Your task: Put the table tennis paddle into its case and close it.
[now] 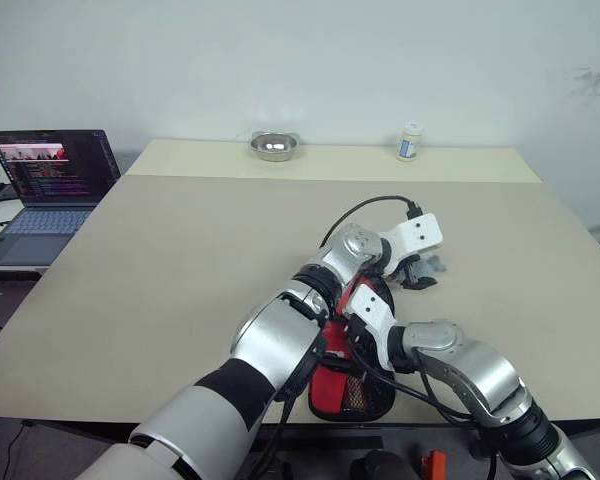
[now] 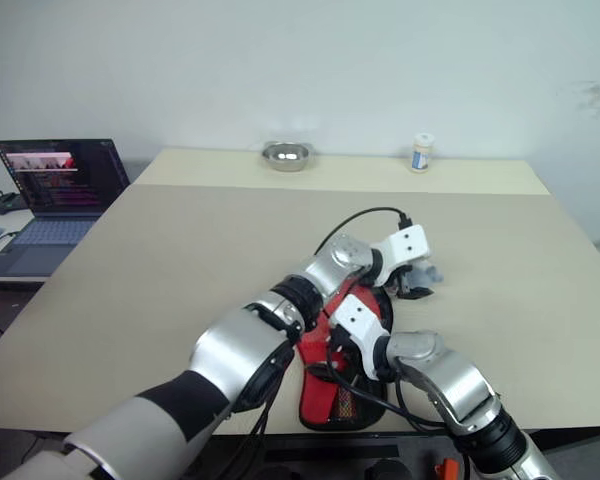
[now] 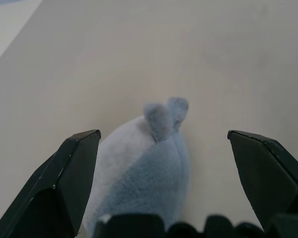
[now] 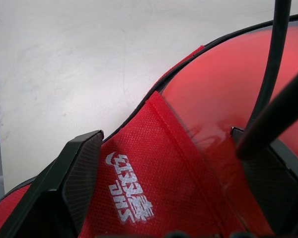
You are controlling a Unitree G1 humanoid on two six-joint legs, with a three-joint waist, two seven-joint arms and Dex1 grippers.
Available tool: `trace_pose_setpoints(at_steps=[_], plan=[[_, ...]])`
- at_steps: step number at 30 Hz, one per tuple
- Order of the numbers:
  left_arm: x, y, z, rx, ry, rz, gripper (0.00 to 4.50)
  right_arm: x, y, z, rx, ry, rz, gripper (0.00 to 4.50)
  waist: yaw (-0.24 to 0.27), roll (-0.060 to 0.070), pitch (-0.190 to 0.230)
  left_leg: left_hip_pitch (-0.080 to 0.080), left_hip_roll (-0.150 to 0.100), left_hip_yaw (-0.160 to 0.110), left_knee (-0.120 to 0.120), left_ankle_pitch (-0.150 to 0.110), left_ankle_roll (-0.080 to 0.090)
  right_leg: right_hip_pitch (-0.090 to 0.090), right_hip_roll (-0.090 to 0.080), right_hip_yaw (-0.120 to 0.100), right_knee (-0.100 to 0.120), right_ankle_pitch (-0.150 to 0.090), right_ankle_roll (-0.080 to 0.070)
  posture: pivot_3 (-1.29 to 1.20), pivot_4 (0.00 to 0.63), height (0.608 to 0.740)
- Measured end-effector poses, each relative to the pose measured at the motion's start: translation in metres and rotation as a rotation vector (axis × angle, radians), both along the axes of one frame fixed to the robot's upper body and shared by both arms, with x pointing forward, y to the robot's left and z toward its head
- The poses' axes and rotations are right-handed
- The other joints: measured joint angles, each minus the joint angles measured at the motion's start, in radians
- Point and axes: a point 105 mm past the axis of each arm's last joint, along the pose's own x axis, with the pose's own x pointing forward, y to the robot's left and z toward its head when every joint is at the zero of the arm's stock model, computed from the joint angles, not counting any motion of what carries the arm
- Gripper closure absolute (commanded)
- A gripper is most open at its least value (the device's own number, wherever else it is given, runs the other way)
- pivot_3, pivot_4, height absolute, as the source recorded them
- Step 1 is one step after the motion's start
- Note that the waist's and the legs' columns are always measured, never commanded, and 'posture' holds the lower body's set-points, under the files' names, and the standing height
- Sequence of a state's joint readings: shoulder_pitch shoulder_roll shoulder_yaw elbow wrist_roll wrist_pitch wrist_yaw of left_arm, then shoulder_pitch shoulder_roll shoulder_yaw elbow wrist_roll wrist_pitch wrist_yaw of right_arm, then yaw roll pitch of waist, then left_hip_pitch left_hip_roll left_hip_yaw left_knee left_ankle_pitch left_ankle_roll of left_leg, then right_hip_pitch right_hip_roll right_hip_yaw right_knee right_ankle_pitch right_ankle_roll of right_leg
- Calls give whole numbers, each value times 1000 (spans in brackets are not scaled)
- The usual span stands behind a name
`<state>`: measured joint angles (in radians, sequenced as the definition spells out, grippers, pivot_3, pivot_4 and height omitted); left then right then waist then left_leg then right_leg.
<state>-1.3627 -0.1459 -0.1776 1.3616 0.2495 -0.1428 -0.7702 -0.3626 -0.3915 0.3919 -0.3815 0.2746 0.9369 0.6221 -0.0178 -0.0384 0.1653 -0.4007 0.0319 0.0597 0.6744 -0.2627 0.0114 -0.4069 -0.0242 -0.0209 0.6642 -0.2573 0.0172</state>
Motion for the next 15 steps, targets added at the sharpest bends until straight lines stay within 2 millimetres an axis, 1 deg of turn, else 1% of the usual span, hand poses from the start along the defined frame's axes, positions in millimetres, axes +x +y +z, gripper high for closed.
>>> trace_pose_setpoints(at_steps=[1,2,3,5,7,9,12,14,15], plan=[[3,2,5,-26,-2,11,27,0,-1,1,4,0,-1,0,1,0,0,0,0,0,0,0,0,0,0,0,0,0,0,0,150,740],[8,8,10,-53,-5,35,27,-1,-1,2,9,1,0,0,0,0,1,-1,0,0,0,0,0,0,0,0,0,0,0,0,150,740],[16,20,16,-74,-13,74,27,-1,-2,2,17,4,-2,0,-4,0,1,-1,0,1,0,0,0,-1,-1,1,0,0,0,0,150,740],[37,54,27,-93,-51,182,27,-2,-3,3,27,3,-13,0,-11,0,1,-1,0,1,-1,0,0,-1,-2,2,0,0,0,0,150,740],[52,85,36,-117,-82,284,27,-2,-5,5,29,-1,-26,0,-10,0,1,-1,1,0,-3,0,0,-2,-2,1,-1,0,0,0,150,740],[62,108,45,-154,-100,362,27,-2,-6,6,24,-3,-36,0,-9,0,1,-1,1,0,-4,0,0,-2,-2,0,-1,0,0,0,150,740],[67,125,51,-213,-96,406,27,-4,-8,10,19,-3,-48,0,-4,0,2,-2,-1,1,-5,0,0,-3,-2,-1,-1,0,0,0,150,740],[65,127,49,-259,-56,391,27,-7,-12,12,10,8,-47,0,-2,0,2,-4,-3,1,-4,0,-1,-4,-4,-1,-2,1,-1,0,150,740],[61,126,46,-285,-21,355,27,-10,-15,16,11,13,-44,0,-1,0,2,-7,-4,1,-4,0,-1,-7,-5,-1,-2,1,-2,0,150,740]])
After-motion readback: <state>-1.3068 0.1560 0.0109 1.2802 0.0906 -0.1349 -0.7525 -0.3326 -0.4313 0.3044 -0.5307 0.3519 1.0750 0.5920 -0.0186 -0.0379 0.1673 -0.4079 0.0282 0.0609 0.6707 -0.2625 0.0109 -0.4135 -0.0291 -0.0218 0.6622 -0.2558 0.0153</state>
